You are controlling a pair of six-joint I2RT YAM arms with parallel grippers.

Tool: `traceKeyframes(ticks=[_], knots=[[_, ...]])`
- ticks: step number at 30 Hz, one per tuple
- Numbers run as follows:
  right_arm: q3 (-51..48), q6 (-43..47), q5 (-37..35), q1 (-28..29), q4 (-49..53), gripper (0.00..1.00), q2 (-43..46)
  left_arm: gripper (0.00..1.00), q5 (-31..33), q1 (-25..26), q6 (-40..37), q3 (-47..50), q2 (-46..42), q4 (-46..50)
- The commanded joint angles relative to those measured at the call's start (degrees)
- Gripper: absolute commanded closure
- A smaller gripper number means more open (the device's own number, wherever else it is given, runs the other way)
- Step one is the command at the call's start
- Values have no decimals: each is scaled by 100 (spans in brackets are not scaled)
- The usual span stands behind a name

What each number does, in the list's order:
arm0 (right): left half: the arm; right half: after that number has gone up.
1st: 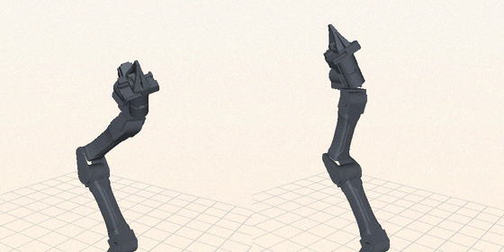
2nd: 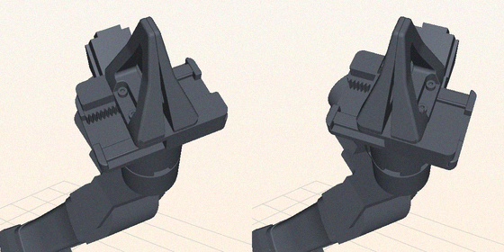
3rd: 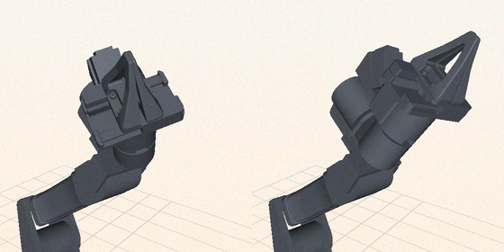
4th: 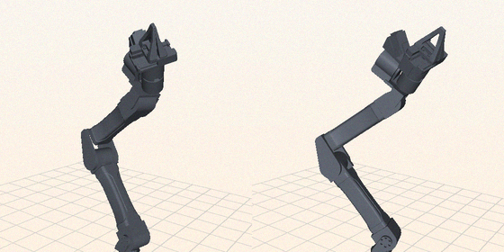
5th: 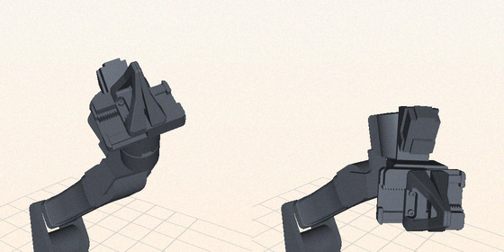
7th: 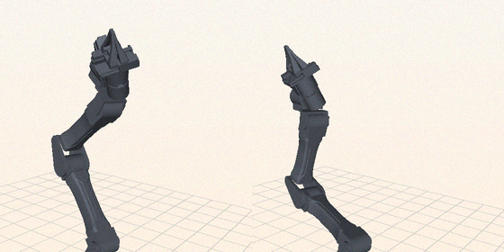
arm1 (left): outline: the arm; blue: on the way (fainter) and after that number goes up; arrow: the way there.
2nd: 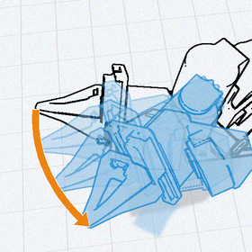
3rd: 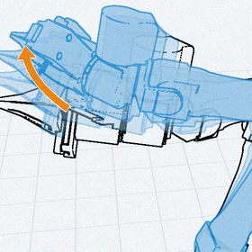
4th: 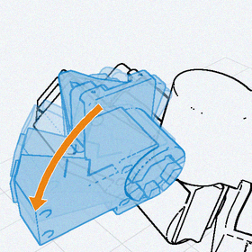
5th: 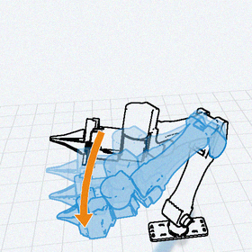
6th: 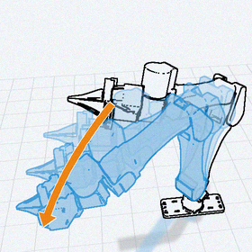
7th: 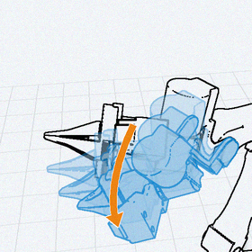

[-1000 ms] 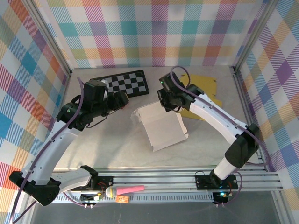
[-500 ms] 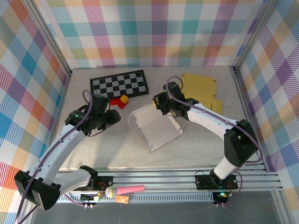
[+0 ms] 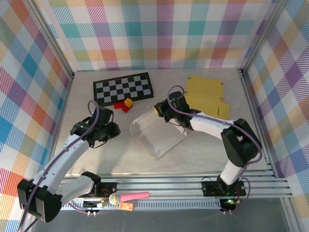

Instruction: Fold the paper box

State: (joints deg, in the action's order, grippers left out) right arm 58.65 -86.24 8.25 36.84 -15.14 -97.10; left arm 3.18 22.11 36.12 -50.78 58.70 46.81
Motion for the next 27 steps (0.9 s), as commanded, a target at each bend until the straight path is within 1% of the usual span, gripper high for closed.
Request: traceKeyframes(ticks=[1,5,8,13,16,18,20,23,25,27], knots=[[-273,195,250,-76,-979,100,-163,68,107,-57,-325,291,-212,-418],[-501,164,522,-164,-1770,100,-436,68,66,-110,-624,670,-304,-911],[-585,122,697,-207,-2247,100,-605,69,-205,-119,-1010,984,-345,-1448],[-562,118,871,-263,-2263,100,-680,70,-395,-119,-1632,1597,-483,-2369],[-557,103,921,-265,-2282,100,-679,69,-870,-119,-2035,2011,-532,-3138],[-547,85,933,-265,-2296,100,-670,68,-1057,-119,-2080,2133,-451,-3591],[-544,59,917,-266,-2309,100,-644,66,-1221,-119,-2115,2152,-191,-3838],[-540,4,923,-256,-2381,100,-636,65,-1636,-102,-2148,2093,292,-4221],[-508,-56,958,-265,-2520,100,-660,65,-1597,-58,-2179,2034,471,-4360],[-484,-120,955,-265,-2644,100,-653,65,-1458,-49,-2233,2011,470,-4421]])
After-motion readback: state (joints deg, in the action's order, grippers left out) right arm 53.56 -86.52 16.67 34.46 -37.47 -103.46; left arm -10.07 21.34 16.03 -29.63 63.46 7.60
